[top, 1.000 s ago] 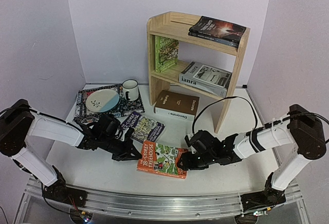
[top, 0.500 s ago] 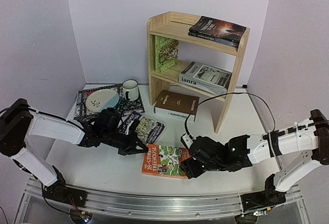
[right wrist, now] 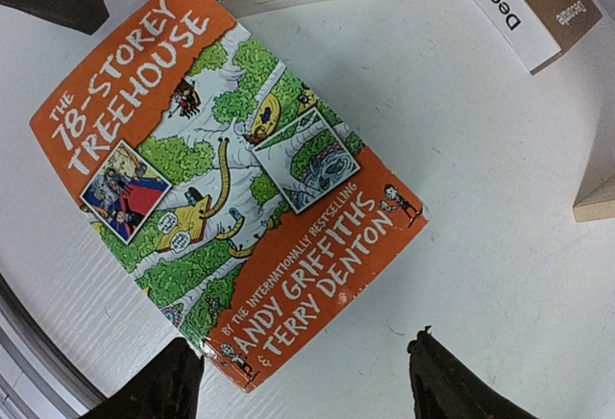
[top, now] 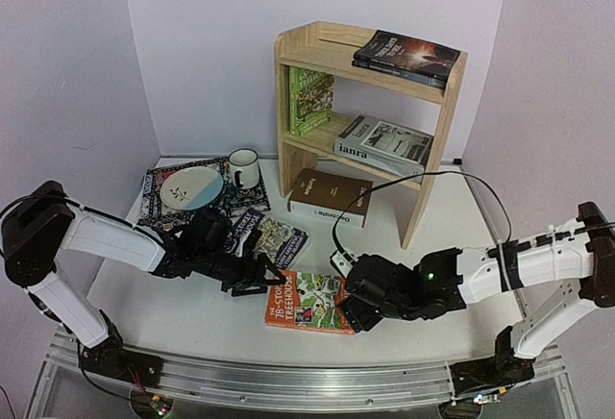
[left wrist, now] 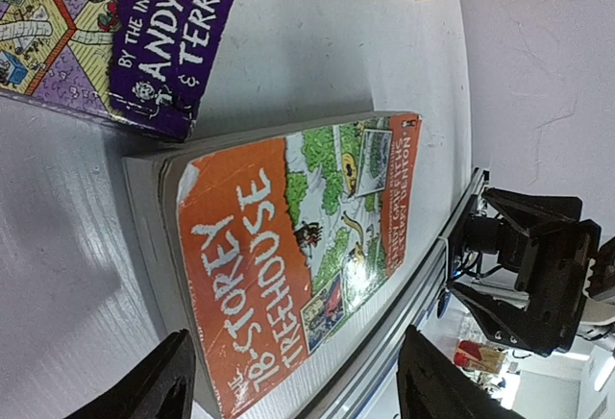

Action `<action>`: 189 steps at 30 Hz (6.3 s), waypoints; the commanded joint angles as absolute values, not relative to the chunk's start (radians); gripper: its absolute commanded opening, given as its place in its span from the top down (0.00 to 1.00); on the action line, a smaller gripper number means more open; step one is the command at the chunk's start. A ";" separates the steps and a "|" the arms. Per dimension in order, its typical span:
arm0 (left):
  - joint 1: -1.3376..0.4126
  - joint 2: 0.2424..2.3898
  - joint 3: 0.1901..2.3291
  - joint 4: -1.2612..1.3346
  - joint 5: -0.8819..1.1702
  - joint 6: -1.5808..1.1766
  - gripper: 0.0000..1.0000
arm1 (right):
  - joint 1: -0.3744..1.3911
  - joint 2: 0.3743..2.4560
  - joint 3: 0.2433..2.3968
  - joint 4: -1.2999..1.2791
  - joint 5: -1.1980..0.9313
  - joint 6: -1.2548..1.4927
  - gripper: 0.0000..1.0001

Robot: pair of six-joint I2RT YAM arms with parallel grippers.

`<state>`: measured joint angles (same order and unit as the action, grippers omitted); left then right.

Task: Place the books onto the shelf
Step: Hold the book at the center of the board, then pick up the book at the center of the board, then pass from the left arm to the right, then pass from the right arm to the left

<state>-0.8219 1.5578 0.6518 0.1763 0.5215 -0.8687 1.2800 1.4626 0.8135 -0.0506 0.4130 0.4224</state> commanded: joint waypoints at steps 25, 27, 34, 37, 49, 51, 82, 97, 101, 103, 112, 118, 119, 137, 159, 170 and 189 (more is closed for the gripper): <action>-0.861 1.679 0.715 0.192 0.482 -0.765 0.51 | 1.151 1.626 0.778 -0.074 0.220 0.665 0.62; -0.861 1.677 0.723 0.195 0.510 -0.775 0.55 | 1.150 1.634 0.777 -0.074 0.212 0.666 0.63; -0.861 1.628 0.732 0.257 0.608 -0.824 0.66 | 1.149 1.647 0.760 -0.065 0.195 0.672 0.66; -0.861 1.616 0.716 0.337 0.657 -0.861 0.68 | 1.150 1.646 0.758 -0.060 0.190 0.672 0.66; -0.861 1.642 0.678 0.465 0.705 -0.920 0.94 | 1.150 1.636 0.754 -0.055 0.182 0.669 0.66; -0.861 1.660 0.680 0.466 0.711 -0.920 0.94 | 1.149 1.634 0.755 -0.054 0.181 0.666 0.66; -0.859 1.711 0.713 0.464 0.691 -1.001 1.00 | 1.423 1.422 0.857 -0.181 0.613 0.192 0.20; -0.859 1.687 0.714 0.463 0.705 -1.020 1.00 | 1.554 1.649 0.911 -0.058 0.827 -0.194 0.08; -0.859 1.691 0.719 0.463 0.713 -1.020 1.00 | 1.569 1.723 0.932 -0.045 0.844 -0.197 0.08; -0.859 1.694 0.723 0.463 0.717 -1.020 1.00 | 1.576 1.754 0.939 -0.036 0.858 -0.195 0.08; -0.859 1.699 0.731 0.463 0.723 -1.020 1.00 | 1.588 1.942 0.983 0.000 1.114 -0.205 0.19; -0.859 1.689 0.726 0.463 0.723 -1.024 1.00 | 1.588 1.965 0.971 0.059 1.174 -0.202 0.30; -0.859 1.687 0.726 0.463 0.724 -1.025 1.00 | 1.588 1.967 0.969 0.066 1.186 -0.203 0.32; -0.851 1.624 0.704 0.459 0.702 -1.009 0.82 | 1.588 1.833 0.929 0.121 1.247 -0.220 0.95; -0.724 1.039 0.814 -0.138 0.226 -0.617 0.25 | 1.445 1.203 0.828 0.278 1.011 -0.048 1.00; -0.724 0.972 0.780 -0.150 0.189 -0.620 0.26 | 1.301 1.200 0.926 0.410 0.920 0.116 1.00; -0.724 0.956 0.777 -0.150 0.195 -0.605 0.26 | 1.200 1.642 1.227 0.940 0.963 0.116 1.00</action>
